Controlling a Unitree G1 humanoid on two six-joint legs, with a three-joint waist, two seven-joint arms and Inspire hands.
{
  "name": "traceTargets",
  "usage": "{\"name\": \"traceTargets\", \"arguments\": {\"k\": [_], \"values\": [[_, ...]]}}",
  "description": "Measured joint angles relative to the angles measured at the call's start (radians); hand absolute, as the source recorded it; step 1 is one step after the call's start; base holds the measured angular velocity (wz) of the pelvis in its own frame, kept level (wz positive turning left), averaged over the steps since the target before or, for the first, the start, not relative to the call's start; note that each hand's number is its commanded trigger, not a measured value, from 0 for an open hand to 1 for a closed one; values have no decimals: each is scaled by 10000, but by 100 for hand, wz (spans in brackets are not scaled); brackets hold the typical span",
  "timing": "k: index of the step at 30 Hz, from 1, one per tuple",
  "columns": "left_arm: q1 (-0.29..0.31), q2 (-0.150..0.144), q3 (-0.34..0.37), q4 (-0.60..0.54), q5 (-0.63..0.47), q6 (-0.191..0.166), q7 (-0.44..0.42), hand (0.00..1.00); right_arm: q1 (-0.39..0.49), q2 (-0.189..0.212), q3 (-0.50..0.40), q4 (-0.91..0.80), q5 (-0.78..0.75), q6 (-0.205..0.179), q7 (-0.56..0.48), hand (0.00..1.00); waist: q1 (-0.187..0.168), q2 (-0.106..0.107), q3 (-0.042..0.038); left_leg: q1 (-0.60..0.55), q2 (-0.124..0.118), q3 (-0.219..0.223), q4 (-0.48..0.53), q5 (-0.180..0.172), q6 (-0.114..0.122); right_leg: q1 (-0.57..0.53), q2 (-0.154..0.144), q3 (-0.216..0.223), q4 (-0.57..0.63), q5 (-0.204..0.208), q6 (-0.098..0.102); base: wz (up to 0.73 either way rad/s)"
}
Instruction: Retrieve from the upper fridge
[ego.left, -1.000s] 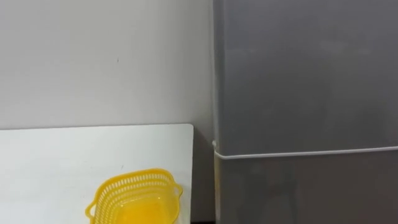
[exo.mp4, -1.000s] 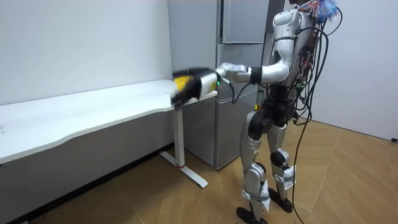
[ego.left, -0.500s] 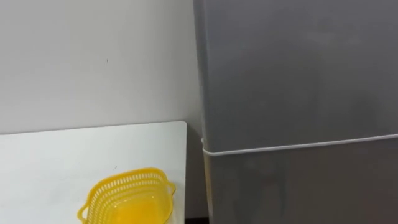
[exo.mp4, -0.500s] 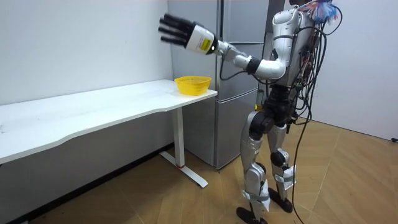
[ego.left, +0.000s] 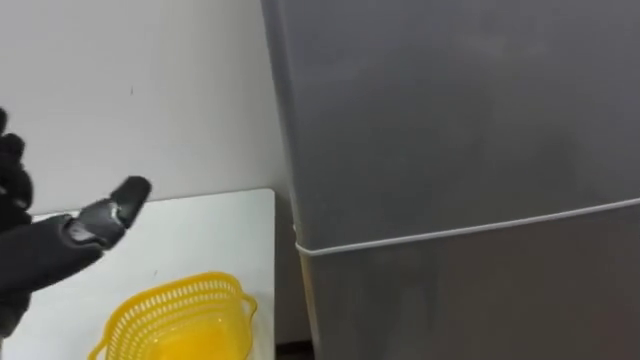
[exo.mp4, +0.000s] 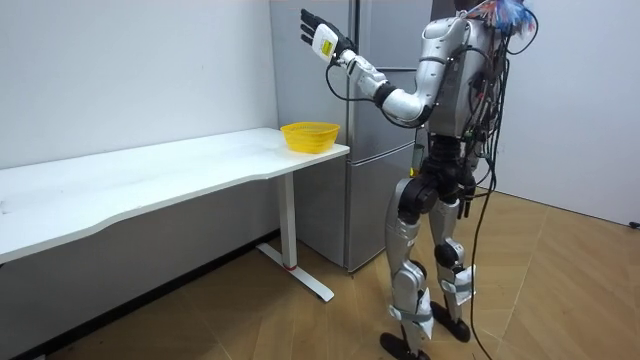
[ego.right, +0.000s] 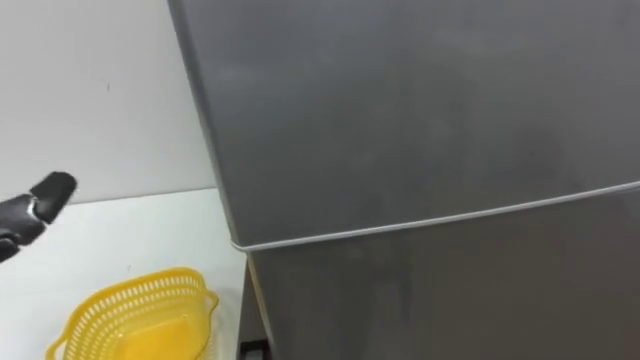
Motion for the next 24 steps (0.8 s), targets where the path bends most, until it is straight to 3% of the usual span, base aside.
{"name": "traceTargets", "arguments": {"k": [5,11,24], "values": [[-520,41,0,-1,-82,473,-1408,0,-41,-39,5,37,-148,36,6,0,-97,136,-84,-63,0,10,-4,0,0,-101,0,73,-6,8,5,-3],[-647,226,13,-2,-211,843,-2762,0,-51,-95,-8,281,-207,249,-34,0,-203,369,-192,145,3,14,-148,0,0,9,12,238,-19,8,5,-8],[-764,237,16,-203,-913,1099,-4403,0,-88,-145,-3,361,-187,257,-51,0,-147,358,28,255,5,22,-374,2,-3,28,27,267,-31,7,5,0]]}}
